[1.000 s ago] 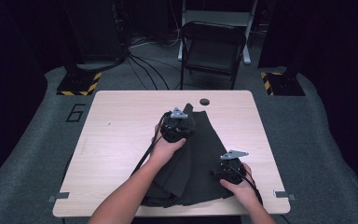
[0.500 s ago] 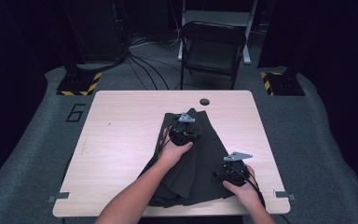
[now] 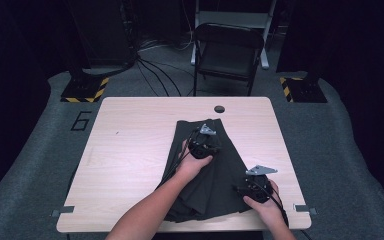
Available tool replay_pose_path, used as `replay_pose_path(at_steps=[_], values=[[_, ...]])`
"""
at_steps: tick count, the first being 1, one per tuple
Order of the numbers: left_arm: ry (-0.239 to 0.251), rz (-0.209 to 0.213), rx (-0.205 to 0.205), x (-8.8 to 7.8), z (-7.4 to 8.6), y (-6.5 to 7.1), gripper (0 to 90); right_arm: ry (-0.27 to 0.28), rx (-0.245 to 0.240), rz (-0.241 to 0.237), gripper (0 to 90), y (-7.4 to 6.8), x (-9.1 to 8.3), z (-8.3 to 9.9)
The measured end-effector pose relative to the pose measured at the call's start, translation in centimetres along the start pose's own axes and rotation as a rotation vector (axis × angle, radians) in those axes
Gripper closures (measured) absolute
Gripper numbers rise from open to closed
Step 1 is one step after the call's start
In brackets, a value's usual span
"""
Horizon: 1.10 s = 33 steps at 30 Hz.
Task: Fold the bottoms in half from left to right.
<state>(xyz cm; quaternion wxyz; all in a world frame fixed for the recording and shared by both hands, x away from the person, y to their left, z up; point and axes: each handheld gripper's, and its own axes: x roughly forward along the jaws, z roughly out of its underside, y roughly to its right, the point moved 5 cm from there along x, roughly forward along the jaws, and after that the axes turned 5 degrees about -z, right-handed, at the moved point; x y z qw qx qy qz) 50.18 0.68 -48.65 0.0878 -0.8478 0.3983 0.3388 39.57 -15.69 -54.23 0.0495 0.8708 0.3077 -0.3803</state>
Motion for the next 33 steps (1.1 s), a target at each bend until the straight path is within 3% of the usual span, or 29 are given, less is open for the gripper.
replay_pose_path(at_steps=[10,15,18,22,29,33], values=[[-0.045,0.029,-0.016,1.1,0.8,0.2,77.7,0.004,0.005,0.003,40.9,0.2,-0.3,0.2],[-0.055,0.066,-0.041,1.0,1.0,0.1,68.4,0.004,0.015,0.005,40.9,0.1,-0.2,0.2],[-0.053,0.064,-0.045,0.7,0.9,0.0,64.8,0.007,0.012,0.005,40.9,0.0,-0.1,0.2],[-0.028,0.073,-0.068,-0.3,0.5,-0.1,56.7,-0.005,0.014,0.0,40.8,0.0,-0.1,0.2],[0.021,0.026,-0.042,-3.3,0.2,-1.4,50.1,0.01,0.013,-0.004,40.5,0.1,-0.2,-0.1],[0.041,-0.001,-0.06,-5.2,0.8,-2.5,48.2,0.014,0.013,-0.012,40.0,-0.2,-0.3,-0.6]])
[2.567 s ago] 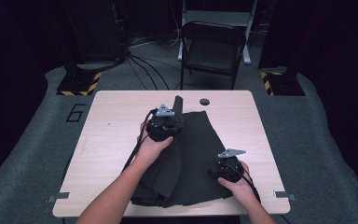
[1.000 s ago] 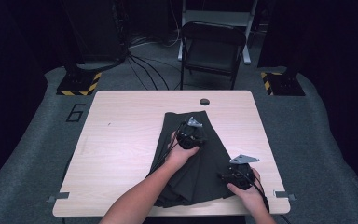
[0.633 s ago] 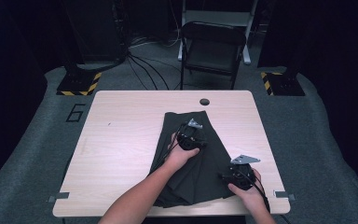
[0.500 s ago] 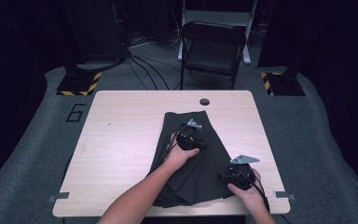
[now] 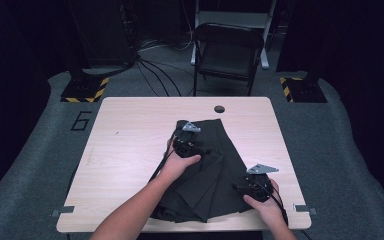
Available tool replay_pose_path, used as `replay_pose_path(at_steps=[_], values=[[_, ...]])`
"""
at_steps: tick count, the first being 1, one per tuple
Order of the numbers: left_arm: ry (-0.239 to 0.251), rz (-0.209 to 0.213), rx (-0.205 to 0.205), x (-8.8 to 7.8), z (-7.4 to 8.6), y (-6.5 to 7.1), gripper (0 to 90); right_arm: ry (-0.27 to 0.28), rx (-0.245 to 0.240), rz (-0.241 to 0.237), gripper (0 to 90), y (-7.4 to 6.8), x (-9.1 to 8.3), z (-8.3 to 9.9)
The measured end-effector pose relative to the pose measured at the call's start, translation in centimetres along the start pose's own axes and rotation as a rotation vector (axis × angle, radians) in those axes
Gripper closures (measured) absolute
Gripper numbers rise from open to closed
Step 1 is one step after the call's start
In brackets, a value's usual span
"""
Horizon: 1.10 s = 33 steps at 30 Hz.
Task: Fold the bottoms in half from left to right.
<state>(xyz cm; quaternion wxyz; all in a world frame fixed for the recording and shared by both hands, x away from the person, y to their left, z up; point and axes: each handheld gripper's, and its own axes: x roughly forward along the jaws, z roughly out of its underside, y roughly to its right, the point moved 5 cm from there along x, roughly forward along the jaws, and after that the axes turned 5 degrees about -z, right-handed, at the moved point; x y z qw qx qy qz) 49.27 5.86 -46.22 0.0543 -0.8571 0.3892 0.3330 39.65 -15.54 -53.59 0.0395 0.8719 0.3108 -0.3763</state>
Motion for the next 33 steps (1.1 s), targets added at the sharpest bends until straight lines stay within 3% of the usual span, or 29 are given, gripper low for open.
replay_pose_path(at_steps=[12,15,22,26,33], values=[[0.033,-0.08,-0.042,-4.9,3.4,-4.2,47.3,0.022,-0.041,-0.025,39.4,-1.7,0.1,-3.2],[0.046,-0.099,-0.062,-6.0,4.4,-5.1,46.8,0.02,-0.081,-0.022,37.9,-2.2,0.3,-4.2],[0.066,-0.121,-0.109,-7.8,6.6,-6.6,46.6,0.038,-0.097,-0.005,35.2,-2.9,2.0,-7.0],[0.073,-0.135,-0.117,-8.6,7.5,-7.4,46.5,0.055,-0.083,-0.019,33.8,-3.3,2.8,-8.6],[0.091,-0.144,-0.157,-9.5,8.9,-8.2,46.4,0.008,-0.098,0.013,30.0,-3.7,5.2,-10.5]])
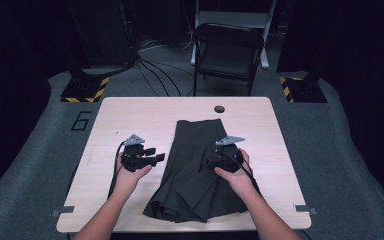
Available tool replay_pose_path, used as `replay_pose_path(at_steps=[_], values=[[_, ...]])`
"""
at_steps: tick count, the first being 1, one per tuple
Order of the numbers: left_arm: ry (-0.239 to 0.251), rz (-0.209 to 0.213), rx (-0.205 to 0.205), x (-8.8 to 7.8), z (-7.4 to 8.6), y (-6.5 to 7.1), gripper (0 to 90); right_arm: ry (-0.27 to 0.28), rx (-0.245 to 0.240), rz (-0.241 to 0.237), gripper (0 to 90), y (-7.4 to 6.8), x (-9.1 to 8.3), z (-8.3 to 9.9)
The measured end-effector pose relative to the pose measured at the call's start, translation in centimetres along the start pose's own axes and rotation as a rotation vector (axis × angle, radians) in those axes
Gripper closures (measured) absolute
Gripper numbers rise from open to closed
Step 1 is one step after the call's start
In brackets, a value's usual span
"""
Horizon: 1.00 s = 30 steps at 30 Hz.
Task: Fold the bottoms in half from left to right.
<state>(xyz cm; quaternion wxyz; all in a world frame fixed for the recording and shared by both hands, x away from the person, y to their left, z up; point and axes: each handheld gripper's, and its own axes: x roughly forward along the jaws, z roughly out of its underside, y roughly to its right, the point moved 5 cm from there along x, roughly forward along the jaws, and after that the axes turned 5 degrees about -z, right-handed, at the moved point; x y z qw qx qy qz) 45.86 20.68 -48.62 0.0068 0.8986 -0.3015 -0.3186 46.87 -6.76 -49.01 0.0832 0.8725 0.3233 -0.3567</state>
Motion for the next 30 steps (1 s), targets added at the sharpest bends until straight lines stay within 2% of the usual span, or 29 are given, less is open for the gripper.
replay_pose_path(at_steps=[3,6,10,13,18,21,23,24,27,30], values=[[-0.014,-0.008,0.001,-0.1,0.5,-0.3,46.3,-0.028,-0.002,0.014,29.8,0.2,1.0,-0.1],[-0.016,-0.021,0.006,-0.1,0.9,-0.5,46.1,-0.058,-0.01,0.025,29.8,0.3,1.2,0.4],[-0.019,-0.028,0.007,-0.2,1.1,-0.6,45.3,-0.09,-0.029,0.02,30.2,1.0,0.4,1.7],[-0.013,-0.034,0.003,-0.3,1.0,-0.5,44.5,-0.113,-0.019,0.028,30.6,2.1,-0.6,3.3],[-0.021,-0.043,-0.01,0.3,1.2,-0.4,44.1,-0.105,0.034,0.03,30.6,3.7,-1.7,5.4],[-0.037,-0.045,-0.005,1.0,1.4,-0.1,44.1,-0.104,0.047,0.025,31.0,4.3,-2.2,6.4],[-0.049,-0.046,0.003,1.6,1.4,0.0,44.1,-0.1,0.061,0.02,31.4,4.5,-2.4,6.8],[-0.037,-0.056,-0.002,1.9,1.4,0.1,44.1,-0.1,0.055,0.021,31.9,4.6,-2.4,6.9],[-0.05,-0.046,-0.011,2.9,1.6,0.4,44.2,-0.085,0.069,0.023,33.8,4.6,-2.6,7.0],[-0.059,-0.046,-0.001,3.8,1.8,0.8,44.2,-0.056,0.078,-0.007,40.6,4.2,-3.0,6.9]])
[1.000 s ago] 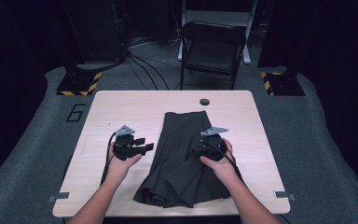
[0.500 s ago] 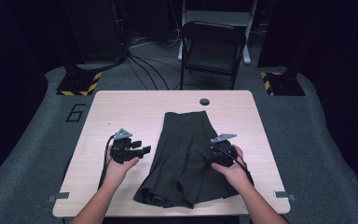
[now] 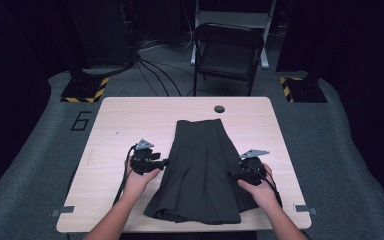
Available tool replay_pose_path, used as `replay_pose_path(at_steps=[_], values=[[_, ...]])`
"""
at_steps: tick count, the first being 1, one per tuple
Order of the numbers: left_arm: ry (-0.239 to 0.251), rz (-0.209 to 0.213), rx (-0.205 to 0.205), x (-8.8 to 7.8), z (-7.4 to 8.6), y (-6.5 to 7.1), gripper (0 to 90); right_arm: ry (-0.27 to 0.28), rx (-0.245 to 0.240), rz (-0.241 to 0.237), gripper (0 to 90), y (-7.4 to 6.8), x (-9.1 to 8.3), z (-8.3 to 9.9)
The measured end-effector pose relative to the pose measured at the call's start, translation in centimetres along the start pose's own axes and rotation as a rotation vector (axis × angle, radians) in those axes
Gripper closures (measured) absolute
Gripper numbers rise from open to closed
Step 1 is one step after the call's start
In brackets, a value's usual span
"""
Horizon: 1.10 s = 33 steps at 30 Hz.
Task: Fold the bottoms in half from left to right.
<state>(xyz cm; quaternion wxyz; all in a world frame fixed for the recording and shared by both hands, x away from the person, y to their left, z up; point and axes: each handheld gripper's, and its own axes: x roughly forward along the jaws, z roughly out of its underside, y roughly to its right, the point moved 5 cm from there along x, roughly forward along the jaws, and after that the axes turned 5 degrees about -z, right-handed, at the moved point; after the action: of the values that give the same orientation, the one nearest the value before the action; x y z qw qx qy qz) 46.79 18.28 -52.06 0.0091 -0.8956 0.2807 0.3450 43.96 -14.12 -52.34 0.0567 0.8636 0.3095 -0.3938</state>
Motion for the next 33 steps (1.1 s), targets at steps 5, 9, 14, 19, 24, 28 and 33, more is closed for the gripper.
replay_pose_path(at_steps=[5,9,14,19,24,28,33], values=[[-0.018,0.003,0.008,1.3,0.3,0.8,44.2,0.004,-0.024,-0.046,44.3,-1.2,0.4,0.2],[-0.028,0.004,0.032,1.7,0.4,1.2,44.2,-0.025,-0.021,-0.04,50.9,-1.6,1.2,0.6],[-0.018,0.003,0.029,1.8,0.2,1.3,44.2,-0.022,-0.042,-0.052,79.9,-2.2,1.4,0.6],[-0.019,0.0,0.028,1.7,0.2,1.2,44.2,0.012,-0.049,-0.062,87.6,-2.6,1.1,0.0],[-0.016,0.006,0.029,1.7,0.1,1.3,44.4,0.014,-0.005,-0.064,62.6,-2.0,1.6,-0.1],[-0.007,-0.003,0.028,1.5,0.1,1.3,44.4,0.025,0.023,-0.102,50.5,-1.7,2.0,-0.3],[-0.005,-0.003,0.021,1.4,0.1,1.2,44.6,0.007,0.021,-0.087,43.6,-1.4,3.1,-0.6]])
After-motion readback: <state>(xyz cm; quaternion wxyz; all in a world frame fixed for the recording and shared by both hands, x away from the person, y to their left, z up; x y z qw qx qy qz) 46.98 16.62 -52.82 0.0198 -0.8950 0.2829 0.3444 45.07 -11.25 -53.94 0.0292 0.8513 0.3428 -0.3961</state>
